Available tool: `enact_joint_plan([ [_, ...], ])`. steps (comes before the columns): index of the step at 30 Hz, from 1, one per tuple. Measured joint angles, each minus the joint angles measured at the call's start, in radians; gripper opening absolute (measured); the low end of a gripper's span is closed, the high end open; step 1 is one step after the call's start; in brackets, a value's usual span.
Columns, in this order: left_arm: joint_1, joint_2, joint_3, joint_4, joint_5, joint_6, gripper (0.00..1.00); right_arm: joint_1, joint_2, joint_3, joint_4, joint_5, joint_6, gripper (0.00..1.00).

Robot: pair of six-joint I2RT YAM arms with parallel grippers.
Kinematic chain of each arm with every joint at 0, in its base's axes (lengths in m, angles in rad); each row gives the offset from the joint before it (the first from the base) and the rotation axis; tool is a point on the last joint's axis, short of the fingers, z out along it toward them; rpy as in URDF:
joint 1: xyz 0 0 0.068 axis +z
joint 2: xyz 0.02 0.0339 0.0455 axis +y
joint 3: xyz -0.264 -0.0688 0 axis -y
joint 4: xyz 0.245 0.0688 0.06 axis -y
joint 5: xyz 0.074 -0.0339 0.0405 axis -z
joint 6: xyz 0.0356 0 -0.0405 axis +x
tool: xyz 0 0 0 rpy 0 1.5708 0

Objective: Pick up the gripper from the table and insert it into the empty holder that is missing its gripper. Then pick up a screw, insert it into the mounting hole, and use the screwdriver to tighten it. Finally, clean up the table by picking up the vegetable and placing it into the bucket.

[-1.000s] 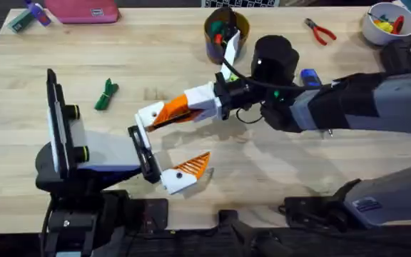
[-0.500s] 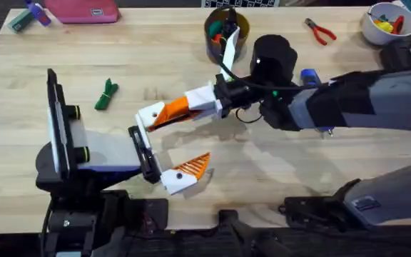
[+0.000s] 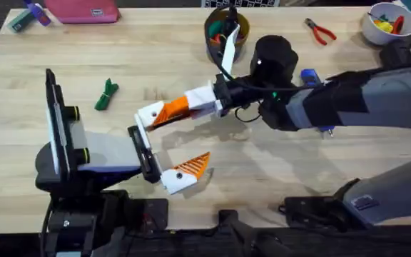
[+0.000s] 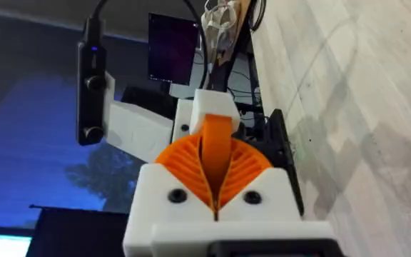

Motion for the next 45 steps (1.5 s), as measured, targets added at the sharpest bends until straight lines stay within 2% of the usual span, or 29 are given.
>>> enact_joint_plan([
  [12,0.000,0.000,0.000,-0.002,0.008,-0.008,0.988,0.001,0.001,-0.026,0.031,0.010,0.053,0.008],
  [39,0.000,0.000,0.000,-0.002,0.004,-0.008,0.988,0.006,0.001,-0.032,0.051,0.032,0.065,0.013],
  [40,0.000,0.000,0.000,-0.002,0.003,-0.008,0.987,0.006,0.001,-0.032,0.051,0.032,0.068,0.049],
  [42,0.000,0.000,0.000,-0.002,0.006,-0.008,0.987,0.010,0.001,-0.032,0.052,0.036,0.071,0.277],
  [43,-0.002,0.000,0.000,-0.003,0.012,-0.009,0.987,0.023,0.001,-0.032,0.053,0.040,0.071,0.704],
  [44,-0.002,0.000,0.000,-0.003,0.013,-0.008,0.987,0.027,0.000,-0.032,0.053,0.040,0.071,0.854],
  [45,-0.002,0.000,0.000,-0.003,0.013,-0.008,0.986,0.028,0.001,-0.032,0.054,0.040,0.068,0.919],
])
